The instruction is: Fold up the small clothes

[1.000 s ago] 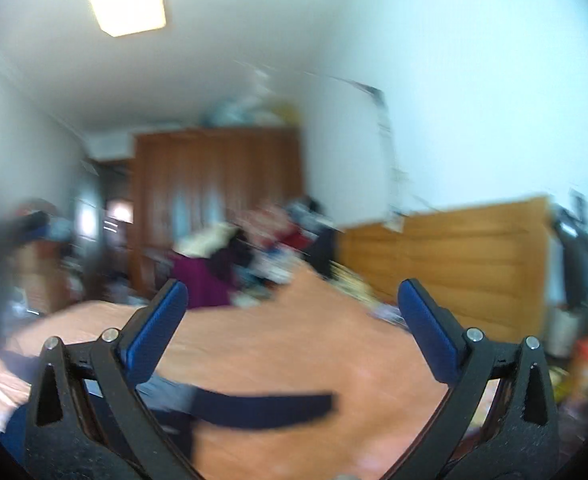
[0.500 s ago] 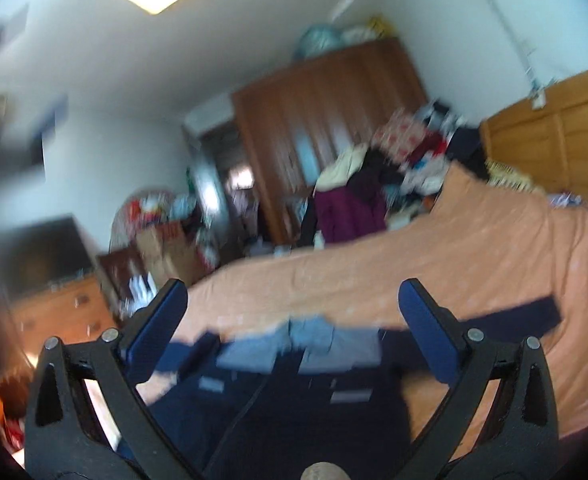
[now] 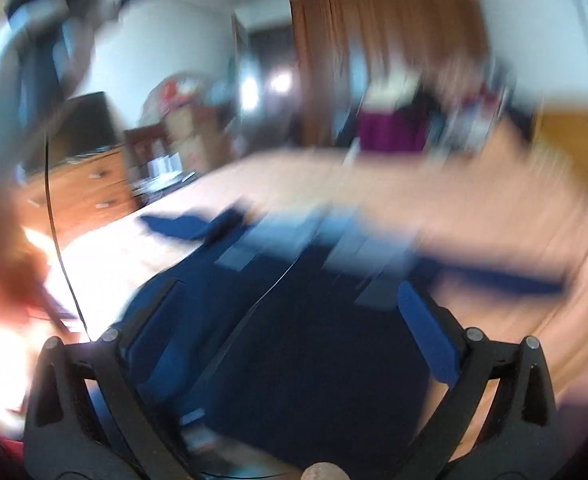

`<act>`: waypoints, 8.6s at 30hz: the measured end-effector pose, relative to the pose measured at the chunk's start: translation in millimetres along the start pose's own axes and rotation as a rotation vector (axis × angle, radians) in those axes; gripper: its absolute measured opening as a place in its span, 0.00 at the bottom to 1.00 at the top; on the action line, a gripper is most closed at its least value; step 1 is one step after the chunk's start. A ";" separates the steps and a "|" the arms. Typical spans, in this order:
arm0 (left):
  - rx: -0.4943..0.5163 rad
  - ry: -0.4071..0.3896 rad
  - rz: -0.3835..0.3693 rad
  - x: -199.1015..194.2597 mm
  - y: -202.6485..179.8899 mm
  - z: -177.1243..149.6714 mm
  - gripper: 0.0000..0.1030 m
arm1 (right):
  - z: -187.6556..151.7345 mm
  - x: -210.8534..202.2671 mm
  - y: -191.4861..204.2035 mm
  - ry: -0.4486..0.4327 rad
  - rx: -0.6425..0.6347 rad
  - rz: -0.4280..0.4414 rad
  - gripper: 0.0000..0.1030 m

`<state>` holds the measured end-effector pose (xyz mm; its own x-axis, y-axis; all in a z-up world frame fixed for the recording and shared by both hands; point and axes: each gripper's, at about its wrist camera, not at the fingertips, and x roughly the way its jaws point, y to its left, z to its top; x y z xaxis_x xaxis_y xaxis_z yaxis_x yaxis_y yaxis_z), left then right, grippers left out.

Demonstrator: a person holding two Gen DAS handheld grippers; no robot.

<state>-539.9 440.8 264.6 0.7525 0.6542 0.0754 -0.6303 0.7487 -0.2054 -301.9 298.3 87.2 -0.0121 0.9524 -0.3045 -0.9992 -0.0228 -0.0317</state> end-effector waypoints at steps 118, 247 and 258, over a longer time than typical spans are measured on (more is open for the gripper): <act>-0.314 0.645 -0.311 319.4 222.2 -275.1 0.42 | -125.2 243.8 -198.8 0.440 0.900 0.145 0.50; -0.556 1.017 0.042 -100.8 325.1 -386.5 0.51 | -211.7 93.7 -108.8 0.851 0.692 0.323 0.59; -0.677 1.095 -0.172 -101.3 299.1 -387.9 0.46 | -216.8 94.7 -114.8 0.848 0.725 0.338 0.59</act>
<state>-730.7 556.9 -182.9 0.7800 -0.1117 -0.6157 -0.5316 0.4009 -0.7462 -180.3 325.3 -144.4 -0.5269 0.4159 -0.7412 -0.7404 0.2037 0.6406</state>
